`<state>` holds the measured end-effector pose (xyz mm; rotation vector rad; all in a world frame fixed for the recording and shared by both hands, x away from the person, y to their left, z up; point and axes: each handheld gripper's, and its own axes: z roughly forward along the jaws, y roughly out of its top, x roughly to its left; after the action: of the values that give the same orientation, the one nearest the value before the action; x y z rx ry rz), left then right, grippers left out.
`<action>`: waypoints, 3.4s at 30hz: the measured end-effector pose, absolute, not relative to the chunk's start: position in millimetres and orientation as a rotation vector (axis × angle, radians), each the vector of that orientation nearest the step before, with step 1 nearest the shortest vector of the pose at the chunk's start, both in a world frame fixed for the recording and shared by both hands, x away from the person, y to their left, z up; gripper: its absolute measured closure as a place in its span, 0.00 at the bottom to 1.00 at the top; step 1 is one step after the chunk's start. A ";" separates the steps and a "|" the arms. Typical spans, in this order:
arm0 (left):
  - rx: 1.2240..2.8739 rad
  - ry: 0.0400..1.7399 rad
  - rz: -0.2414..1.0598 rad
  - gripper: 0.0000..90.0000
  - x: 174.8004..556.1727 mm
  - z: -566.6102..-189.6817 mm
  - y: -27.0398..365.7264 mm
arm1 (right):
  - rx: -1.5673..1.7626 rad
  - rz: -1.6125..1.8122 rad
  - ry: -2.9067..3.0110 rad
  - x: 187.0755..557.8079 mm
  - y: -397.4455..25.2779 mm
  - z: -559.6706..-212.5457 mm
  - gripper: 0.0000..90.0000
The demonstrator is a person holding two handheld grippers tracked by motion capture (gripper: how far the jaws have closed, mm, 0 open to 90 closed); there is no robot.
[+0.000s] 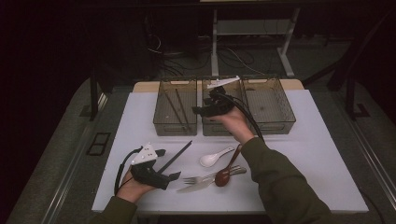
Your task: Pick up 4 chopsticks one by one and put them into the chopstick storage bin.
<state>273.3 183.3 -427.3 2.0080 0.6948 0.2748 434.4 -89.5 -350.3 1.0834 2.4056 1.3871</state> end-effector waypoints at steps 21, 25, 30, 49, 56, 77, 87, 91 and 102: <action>2.012 0.717 0.281 0.00 273.9 -428.9 185.9 | 1.028 1.418 2.350 371.3 -174.2 -355.5 0.27; 2.009 0.721 0.289 0.00 272.0 -428.1 187.8 | 1.037 1.411 2.339 357.9 -186.7 -356.6 0.23; 2.019 0.714 0.288 0.00 274.4 -428.3 185.7 | 1.029 1.387 2.316 341.3 -206.8 -364.4 0.22; 2.017 0.725 0.292 0.00 274.4 -428.4 183.7 | 1.099 1.372 2.242 296.4 -266.1 -404.7 0.19; 2.010 0.732 0.296 0.00 274.1 -428.2 184.7 | 1.091 1.387 2.261 282.3 -277.0 -415.9 0.19; 2.046 0.768 0.327 0.10 278.0 -420.9 194.1 | 1.109 1.335 2.287 254.6 -298.4 -438.9 0.19; 2.076 0.806 0.298 0.38 280.9 -419.7 214.9 | 1.101 1.331 2.300 254.9 -297.9 -440.3 0.19; 2.083 0.816 0.265 0.50 280.6 -422.3 222.0 | 1.095 1.326 2.309 255.0 -297.6 -440.9 0.19; 2.144 0.839 0.210 0.74 281.6 -433.5 226.1 | 1.086 1.318 2.322 255.3 -296.5 -441.8 0.19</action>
<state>281.6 226.1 -433.5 2.1435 0.8388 0.2101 255.3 -296.5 -441.8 1.0865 2.3216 1.3184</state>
